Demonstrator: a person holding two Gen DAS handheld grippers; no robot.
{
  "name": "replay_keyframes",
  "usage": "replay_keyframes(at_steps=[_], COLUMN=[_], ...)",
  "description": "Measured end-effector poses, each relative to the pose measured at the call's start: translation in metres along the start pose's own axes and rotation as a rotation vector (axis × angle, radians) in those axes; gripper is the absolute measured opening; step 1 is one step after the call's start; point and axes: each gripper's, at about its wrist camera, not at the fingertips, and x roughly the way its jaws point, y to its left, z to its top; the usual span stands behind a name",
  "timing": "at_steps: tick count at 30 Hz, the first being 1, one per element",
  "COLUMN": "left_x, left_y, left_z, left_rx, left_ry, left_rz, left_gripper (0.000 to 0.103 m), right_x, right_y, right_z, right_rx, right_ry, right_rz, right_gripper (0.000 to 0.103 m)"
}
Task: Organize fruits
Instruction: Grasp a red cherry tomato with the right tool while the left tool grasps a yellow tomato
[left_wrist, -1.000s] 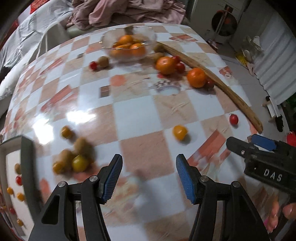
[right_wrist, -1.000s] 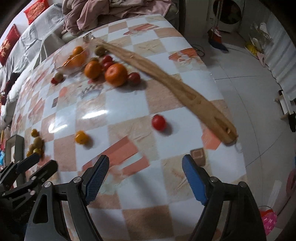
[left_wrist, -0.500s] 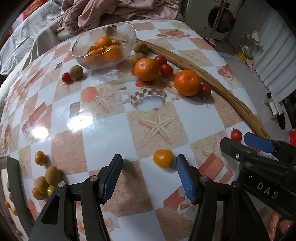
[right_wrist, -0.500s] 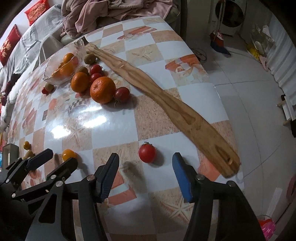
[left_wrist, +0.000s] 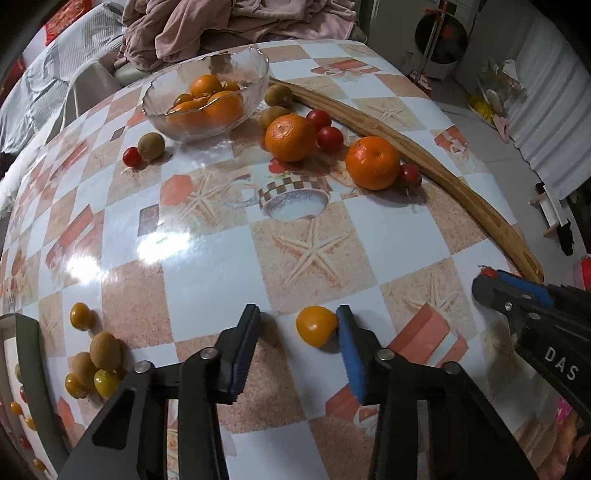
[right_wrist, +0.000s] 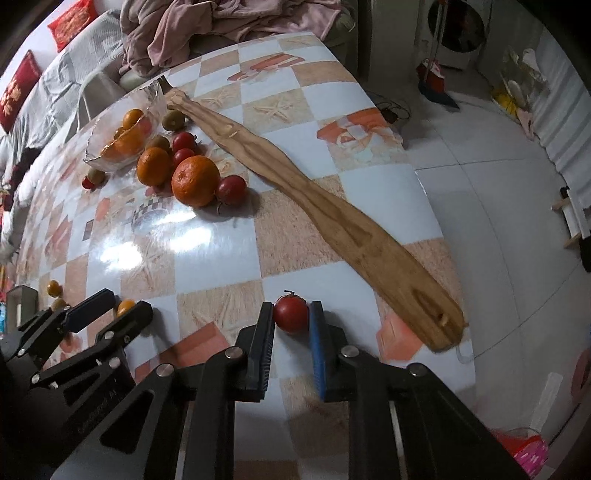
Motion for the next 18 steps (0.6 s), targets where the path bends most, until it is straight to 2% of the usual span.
replay_keyframes(at_steps=[1,2,11,18], left_x=[-0.002,-0.003,-0.013,-0.024], left_y=[0.001,0.001,0.012,0.026], left_z=[-0.002,-0.004,-0.020,-0.033], left_rx=[-0.004,-0.007,-0.042,-0.060], left_ry=[-0.003,-0.002,0.032,0.040], left_rz=[-0.020,-0.045,-0.114,-0.117], left_gripper=[0.034,0.020,0.020,0.020], right_x=[-0.001,-0.002,-0.015,-0.023], right_y=[0.000,0.000,0.000,0.005], right_z=[-0.002,-0.005,-0.023,-0.028], right_rx=[0.005,0.011,0.046,0.045], right_ry=[0.003,0.005,0.004,0.007], right_rz=[0.005,0.010,0.053,0.067], right_gripper=[0.020,0.020,0.020,0.020])
